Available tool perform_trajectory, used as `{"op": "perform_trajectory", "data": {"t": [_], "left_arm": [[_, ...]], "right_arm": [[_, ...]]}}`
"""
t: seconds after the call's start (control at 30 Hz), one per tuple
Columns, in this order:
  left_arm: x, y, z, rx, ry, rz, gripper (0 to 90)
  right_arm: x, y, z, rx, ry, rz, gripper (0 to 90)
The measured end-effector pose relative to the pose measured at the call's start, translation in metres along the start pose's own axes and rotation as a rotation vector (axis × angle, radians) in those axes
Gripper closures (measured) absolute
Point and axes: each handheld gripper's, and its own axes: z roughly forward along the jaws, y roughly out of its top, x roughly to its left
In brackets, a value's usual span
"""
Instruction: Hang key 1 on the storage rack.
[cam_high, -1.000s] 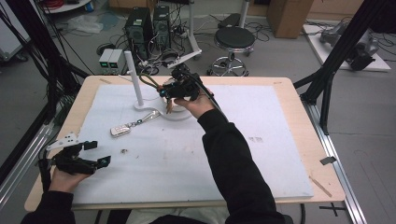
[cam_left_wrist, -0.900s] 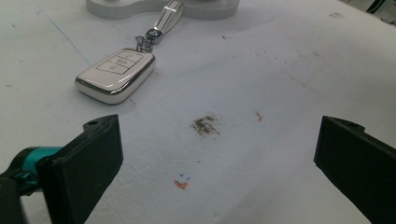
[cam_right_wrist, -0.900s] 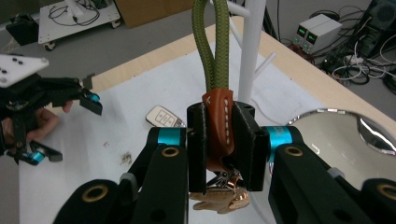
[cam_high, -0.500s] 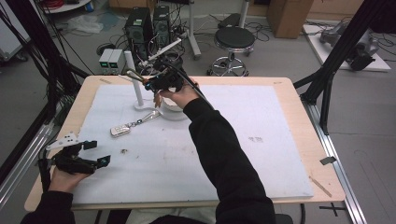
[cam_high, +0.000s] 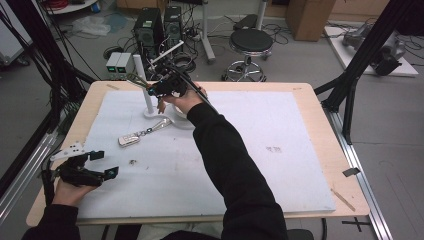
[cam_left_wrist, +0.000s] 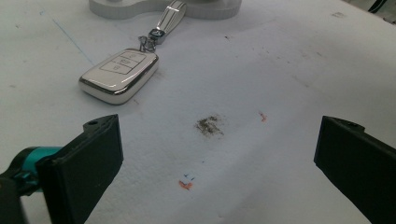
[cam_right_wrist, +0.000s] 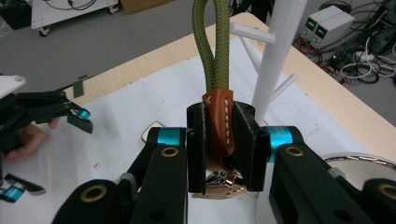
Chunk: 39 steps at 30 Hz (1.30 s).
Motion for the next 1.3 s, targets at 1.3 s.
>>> {"op": "perform_trajectory", "data": {"t": [1.3], "left_arm": [[0.001, 0.001, 0.000, -0.008, -0.006, 0.002, 1.7]], "right_arm": [[-0.024, -0.006, 0.041, 0.037, -0.078, 0.051, 74.8]]}}
